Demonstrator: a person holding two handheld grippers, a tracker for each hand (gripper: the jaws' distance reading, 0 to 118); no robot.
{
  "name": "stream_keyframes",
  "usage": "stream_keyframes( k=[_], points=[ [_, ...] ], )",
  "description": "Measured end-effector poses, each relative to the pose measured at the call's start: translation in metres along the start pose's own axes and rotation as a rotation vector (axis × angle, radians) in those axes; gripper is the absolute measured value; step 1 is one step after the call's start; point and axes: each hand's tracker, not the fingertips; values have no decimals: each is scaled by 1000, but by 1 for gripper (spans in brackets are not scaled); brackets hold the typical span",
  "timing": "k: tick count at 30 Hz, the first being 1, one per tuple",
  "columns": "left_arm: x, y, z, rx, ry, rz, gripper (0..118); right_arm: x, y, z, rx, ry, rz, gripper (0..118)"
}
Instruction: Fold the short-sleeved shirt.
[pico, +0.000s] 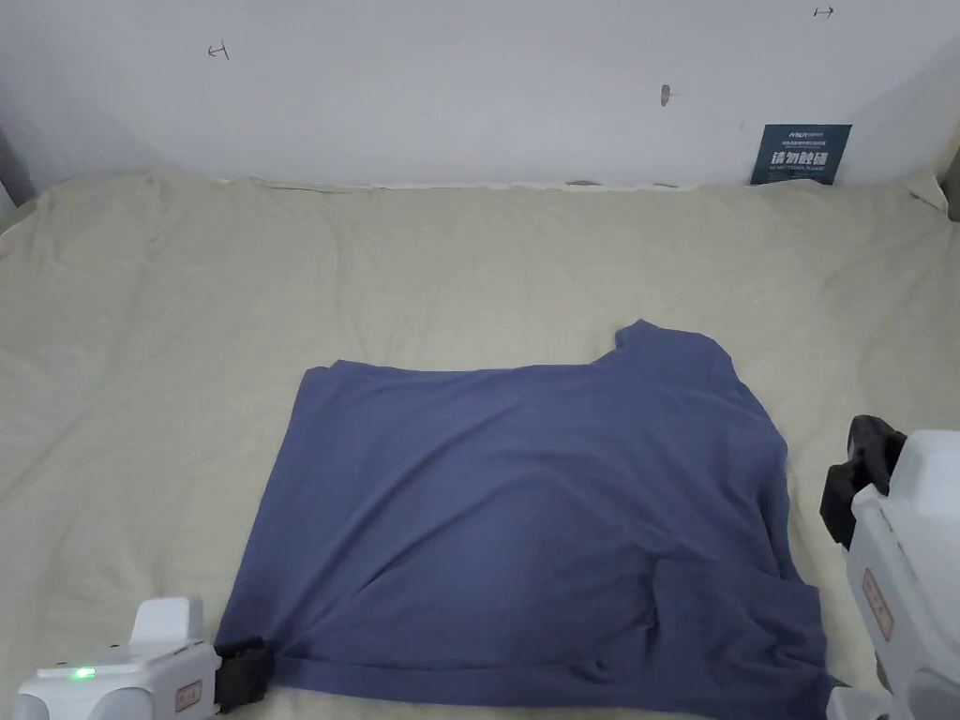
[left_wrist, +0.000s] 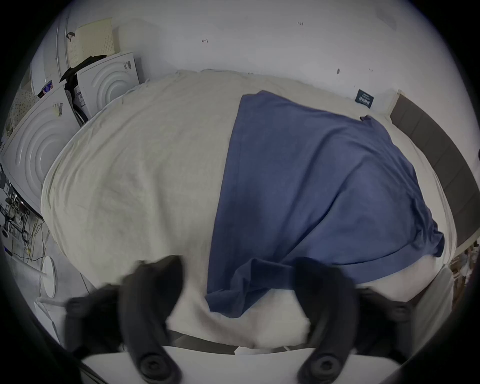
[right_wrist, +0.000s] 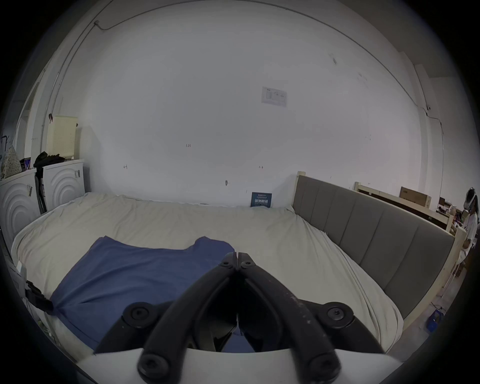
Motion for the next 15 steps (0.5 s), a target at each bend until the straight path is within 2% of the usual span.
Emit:
stream_keyframes(
  k=[1,2,3,5,7,11,12,14,15],
  points=[
    [0,-2,-4,0,1,0,54,0,-3,0,-9,-4,2,1],
    [3,-4,-4,-8,2,-3,24,1,-7,0,-22,-8,2,1],
    [5,-6,-6,-23,-3,-28,5,3,-12,-1,-51,-8,2,2],
    [9,-8,-4,-17,3,-63,3,8,-24,-4,-114,-3,-24,5],
    [12,-9,2,9,22,-75,3,15,-45,-8,-193,3,-59,23],
    [9,-4,15,60,9,-21,3,23,-106,-26,-461,5,-118,105],
    [9,-3,18,67,10,-17,3,24,-120,-28,-520,5,-132,111],
    [10,0,21,75,9,-15,3,24,-147,-30,-580,29,-155,108],
    [11,1,22,78,9,-18,3,22,-160,-32,-618,25,-142,108]
  ],
)
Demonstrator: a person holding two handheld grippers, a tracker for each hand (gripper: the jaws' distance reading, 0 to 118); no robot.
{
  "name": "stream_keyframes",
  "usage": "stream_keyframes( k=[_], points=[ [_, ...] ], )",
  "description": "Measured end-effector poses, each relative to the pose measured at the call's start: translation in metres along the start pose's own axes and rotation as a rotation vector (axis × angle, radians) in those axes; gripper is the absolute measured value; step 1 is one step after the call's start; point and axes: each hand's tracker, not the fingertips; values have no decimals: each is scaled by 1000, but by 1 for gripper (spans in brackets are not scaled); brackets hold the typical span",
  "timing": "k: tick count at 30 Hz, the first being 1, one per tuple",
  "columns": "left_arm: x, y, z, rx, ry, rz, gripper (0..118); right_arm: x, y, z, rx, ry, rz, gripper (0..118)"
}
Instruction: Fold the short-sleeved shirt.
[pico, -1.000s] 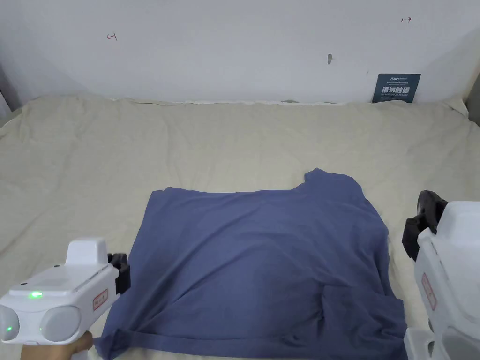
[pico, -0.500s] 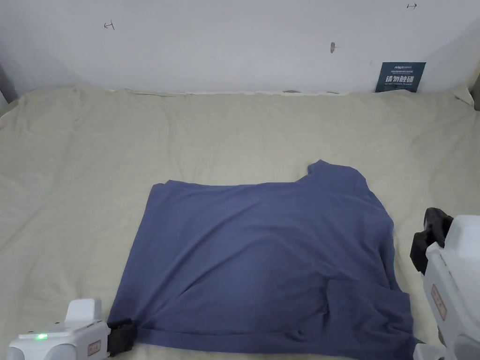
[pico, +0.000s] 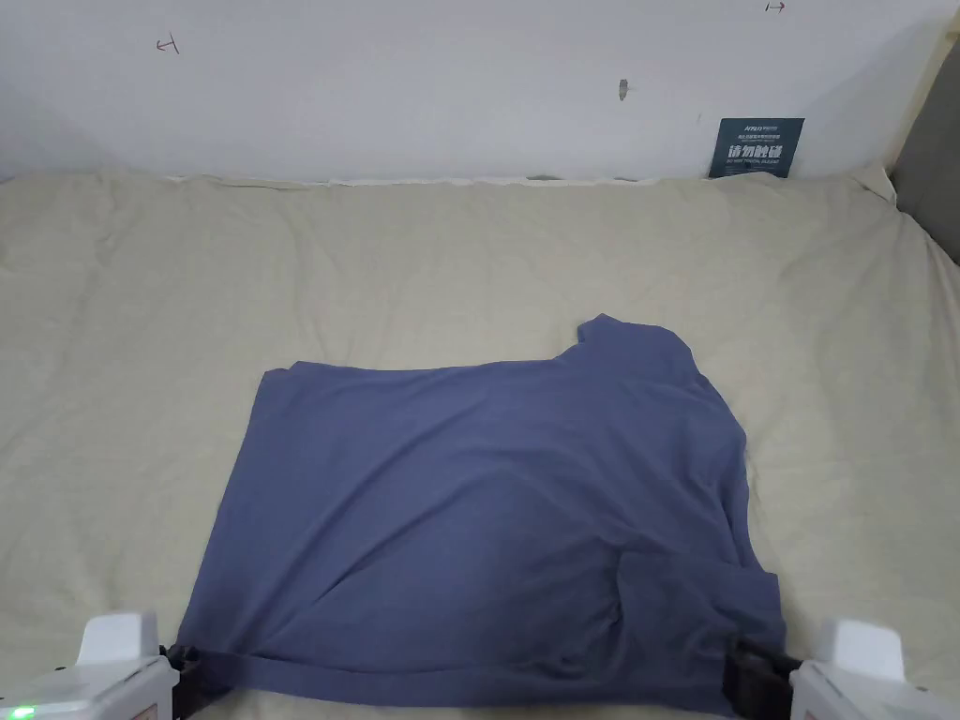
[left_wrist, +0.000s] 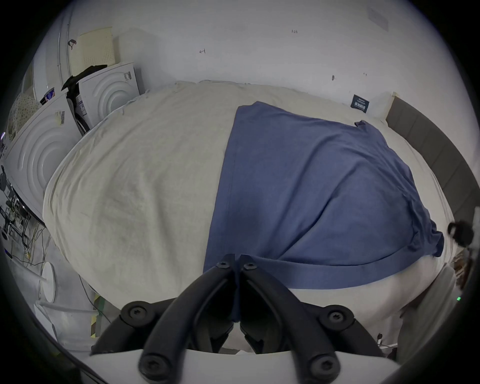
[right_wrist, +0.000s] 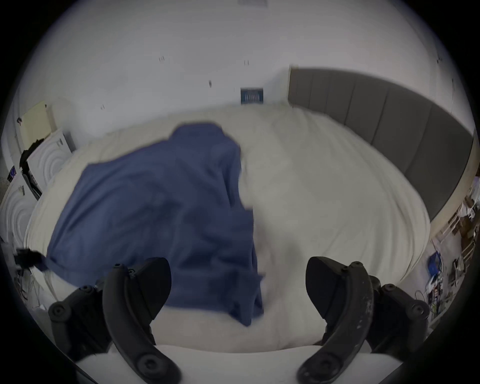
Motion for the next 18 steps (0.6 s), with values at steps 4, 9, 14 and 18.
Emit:
stream_keyframes(
  k=[4,9,14,18],
  points=[
    [1,1,0,3,6,-7,3,1,-20,-19,-57,15,8,58],
    [0,6,0,12,16,18,3,2,-19,-10,4,73,22,7],
    [4,34,10,79,13,43,3,-3,20,14,114,69,81,7],
    [4,72,0,137,20,52,3,-9,66,14,189,78,76,7]
  ],
)
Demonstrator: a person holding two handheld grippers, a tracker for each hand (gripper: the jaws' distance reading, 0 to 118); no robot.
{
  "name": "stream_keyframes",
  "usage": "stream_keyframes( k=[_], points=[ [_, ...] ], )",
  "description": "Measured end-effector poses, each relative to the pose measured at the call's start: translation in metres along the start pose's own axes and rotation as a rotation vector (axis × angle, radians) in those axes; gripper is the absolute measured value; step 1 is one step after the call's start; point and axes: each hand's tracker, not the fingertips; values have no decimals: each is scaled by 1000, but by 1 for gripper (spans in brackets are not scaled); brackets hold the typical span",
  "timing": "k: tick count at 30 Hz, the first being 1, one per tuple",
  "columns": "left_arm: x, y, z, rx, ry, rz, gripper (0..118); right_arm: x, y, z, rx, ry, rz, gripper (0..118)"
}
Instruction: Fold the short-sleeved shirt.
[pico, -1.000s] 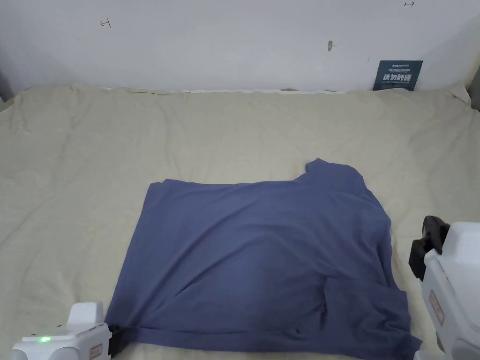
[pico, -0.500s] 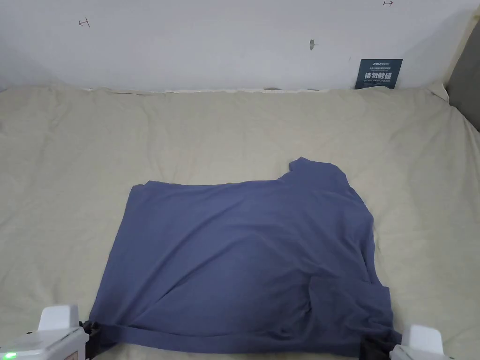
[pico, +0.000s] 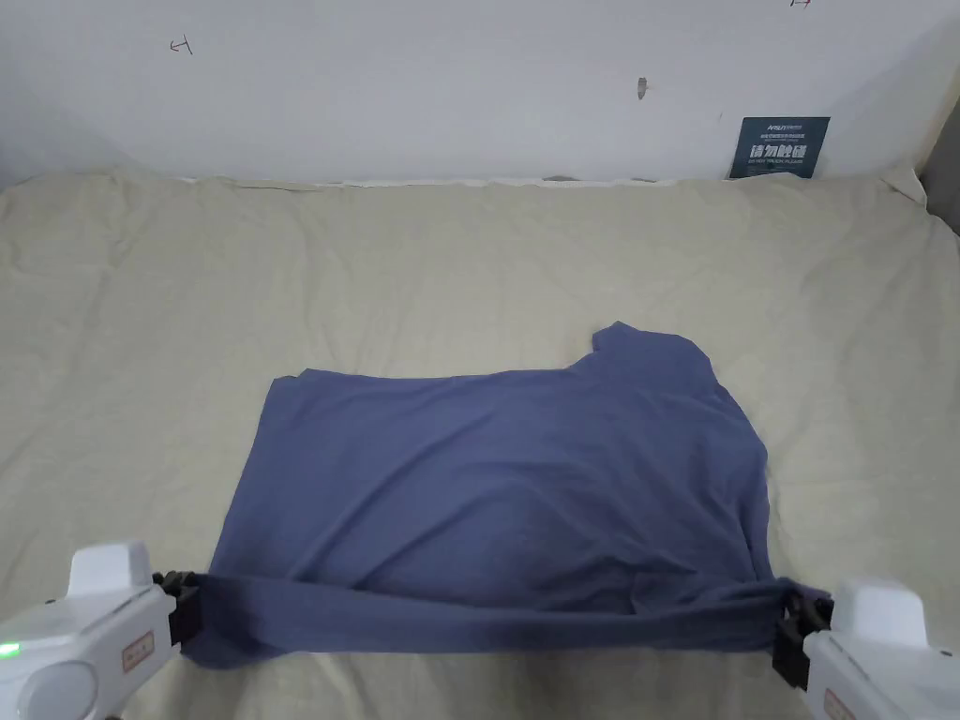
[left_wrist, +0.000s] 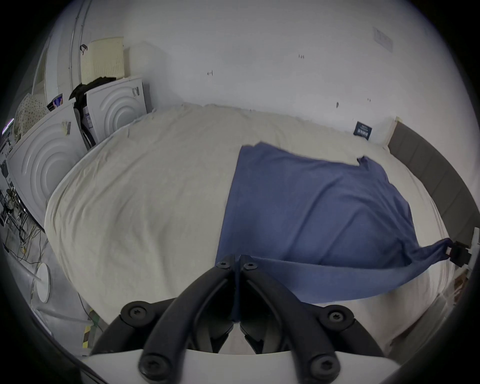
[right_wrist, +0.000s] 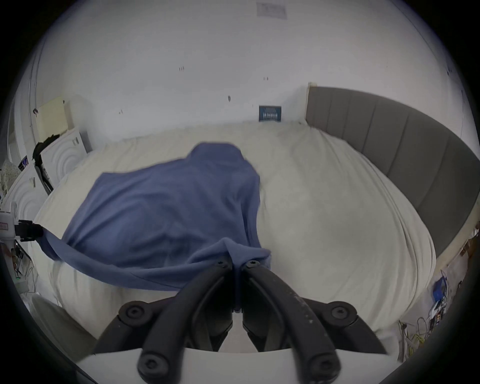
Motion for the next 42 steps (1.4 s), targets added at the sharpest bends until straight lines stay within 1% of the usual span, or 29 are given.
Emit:
stream_keyframes(
  k=[5,8,10,13,18,20,21,22,23,24,25,26,27,28,29,30,31,32,34,37,41,42],
  points=[
    [10,43,-36,35,23,-8,3,0,46,-42,19,-4,2,7],
    [20,61,-71,1,38,-41,3,-2,64,-82,-28,-18,22,7],
    [27,67,-95,-37,56,-55,3,-3,70,-108,-77,-18,18,7],
    [32,69,-134,-134,79,-75,3,-5,73,-145,-157,-35,8,7],
    [40,58,-179,-267,116,-131,3,-1,57,-195,-305,-60,-44,8],
    [44,55,-178,-240,127,-134,4,5,47,-208,-312,-56,-61,8],
    [45,53,-175,-232,135,-137,8,4,46,-204,-279,-57,-62,8],
    [46,50,-171,-215,139,-140,15,3,47,-201,-277,-60,-63,8],
    [45,48,-168,-203,146,-140,32,4,47,-200,-277,-63,-69,14],
    [44,47,-166,-195,159,-132,54,4,49,-198,-280,-62,-69,21],
    [43,49,-160,-194,182,-117,80,4,53,-195,-284,-63,-65,30],
    [41,53,-154,-195,184,-95,102,3,56,-189,-272,-64,-69,41],
    [38,56,-146,-190,151,-44,102,-6,61,-168,-216,-55,-76,41],
    [36,61,-134,-163,104,1,107,-9,66,-153,-168,-45,-76,45],
    [35,66,-120,-113,64,35,115,-11,71,-140,-126,-44,-74,62],
    [35,72,-102,-40,26,62,115,-13,77,-126,-85,-40,-76,77],
    [37,78,-85,17,1,80,114,-11,83,-110,-39,-30,-76,90],
    [40,83,-70,53,-2,80,114,-12,88,-94,5,-19,-75,100],
    [49,93,-32,162,-22,59,114,-18,98,-59,99,-11,-69,100],
    [65,99,16,319,-23,-2,114,-21,109,-13,217,-4,-39,100],
    [86,92,62,470,-3,-91,114,-27,111,36,357,-15,17,100],
    [91,88,71,498,6,-109,114,-29,109,46,386,-22,32,98]
  ],
)
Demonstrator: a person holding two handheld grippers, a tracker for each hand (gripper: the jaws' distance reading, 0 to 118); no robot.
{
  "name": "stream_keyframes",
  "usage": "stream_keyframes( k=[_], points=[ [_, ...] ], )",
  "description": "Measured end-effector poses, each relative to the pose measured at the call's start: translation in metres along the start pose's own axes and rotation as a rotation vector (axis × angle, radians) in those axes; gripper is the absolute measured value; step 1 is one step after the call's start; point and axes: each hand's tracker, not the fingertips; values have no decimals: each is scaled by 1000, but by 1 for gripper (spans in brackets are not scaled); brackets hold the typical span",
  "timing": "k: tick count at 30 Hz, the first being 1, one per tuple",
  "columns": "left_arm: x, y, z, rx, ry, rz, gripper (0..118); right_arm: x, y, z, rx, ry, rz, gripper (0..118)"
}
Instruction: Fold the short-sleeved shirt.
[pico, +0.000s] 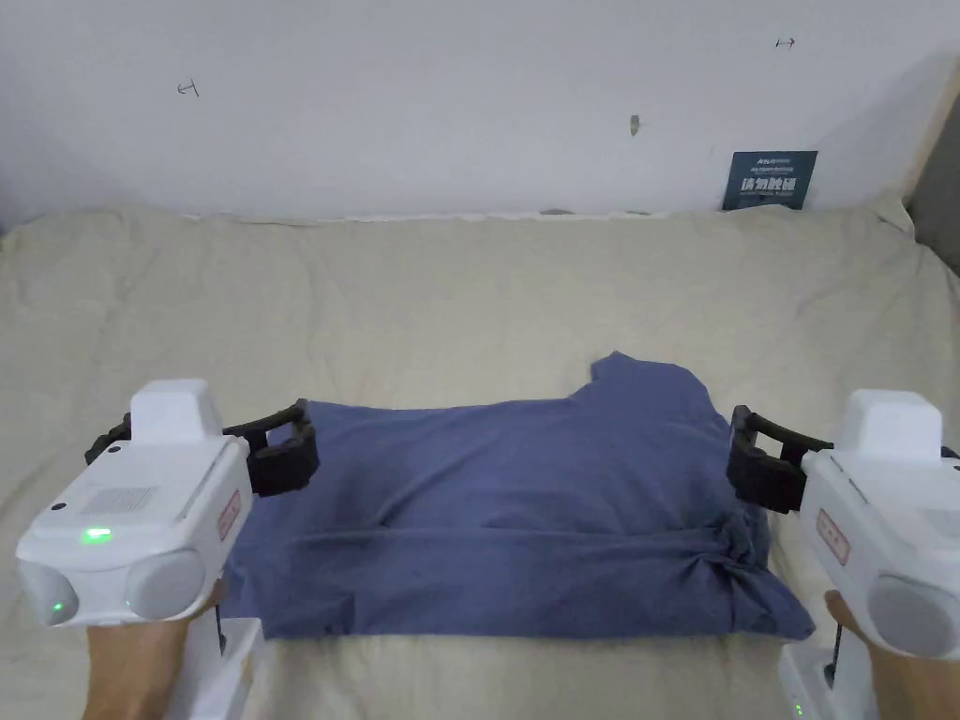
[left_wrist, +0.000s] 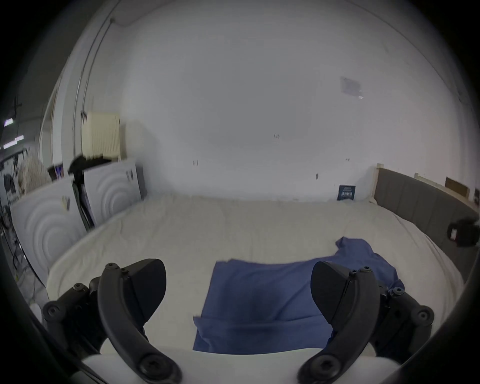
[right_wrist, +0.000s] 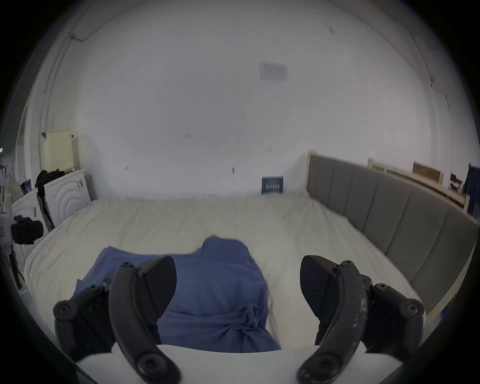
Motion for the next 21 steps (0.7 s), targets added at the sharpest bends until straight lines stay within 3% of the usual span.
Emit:
stream_keyframes(
  k=[1,3,4,5,9,13,21],
  points=[
    [4,-1,8,26,6,-21,112,0,3,9,31,-1,16,93],
    [13,-5,20,58,15,-45,85,-2,3,25,82,-23,45,59],
    [16,-7,25,71,15,-52,55,-4,2,32,103,-37,63,34],
    [19,-10,30,72,3,-55,0,-4,1,35,111,-49,76,1],
    [27,-24,36,0,-68,-66,0,0,-1,49,147,-44,83,1],
    [21,-34,30,-54,-48,-44,0,4,-1,52,148,-56,94,1],
    [-25,-69,-40,-557,-111,59,0,12,-10,39,94,-49,66,1]
  ],
)
